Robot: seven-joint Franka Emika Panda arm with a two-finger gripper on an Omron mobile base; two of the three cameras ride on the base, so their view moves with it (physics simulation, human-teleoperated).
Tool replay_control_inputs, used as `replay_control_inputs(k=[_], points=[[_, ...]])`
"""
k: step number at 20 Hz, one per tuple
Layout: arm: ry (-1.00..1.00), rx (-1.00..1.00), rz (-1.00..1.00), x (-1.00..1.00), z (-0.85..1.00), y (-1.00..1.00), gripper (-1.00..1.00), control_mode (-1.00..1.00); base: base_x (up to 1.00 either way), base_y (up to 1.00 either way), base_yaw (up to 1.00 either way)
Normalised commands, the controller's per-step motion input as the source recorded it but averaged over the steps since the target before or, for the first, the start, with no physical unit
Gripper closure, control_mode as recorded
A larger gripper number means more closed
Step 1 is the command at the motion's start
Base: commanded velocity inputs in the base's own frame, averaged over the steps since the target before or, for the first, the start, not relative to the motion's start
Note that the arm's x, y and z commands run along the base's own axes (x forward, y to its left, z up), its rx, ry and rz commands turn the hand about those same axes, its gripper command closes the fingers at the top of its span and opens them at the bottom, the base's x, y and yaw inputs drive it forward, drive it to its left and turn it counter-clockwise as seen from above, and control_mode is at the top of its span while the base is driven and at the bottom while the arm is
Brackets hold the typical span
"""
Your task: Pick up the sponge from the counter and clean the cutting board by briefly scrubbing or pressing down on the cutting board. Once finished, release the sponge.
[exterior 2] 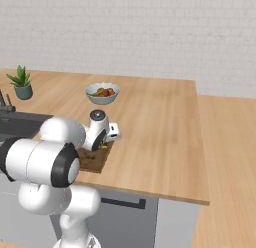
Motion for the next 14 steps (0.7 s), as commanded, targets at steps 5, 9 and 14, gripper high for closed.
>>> replay_control_inputs(k=[5, 9, 14], points=[[0.00, 0.00, 0.00, 0.07, -0.06, 0.13, 1.00, -1.00, 0.00, 0.00, 0.00], [0.00, 0.00, 0.00, 0.00, -0.21, 0.13, 1.00, -1.00, 0.00, 0.00, 0.00], [0.00, 0.00, 0.00, 0.00, -0.16, 0.10, 1.00, -1.00, 0.00, 0.00, 0.00]])
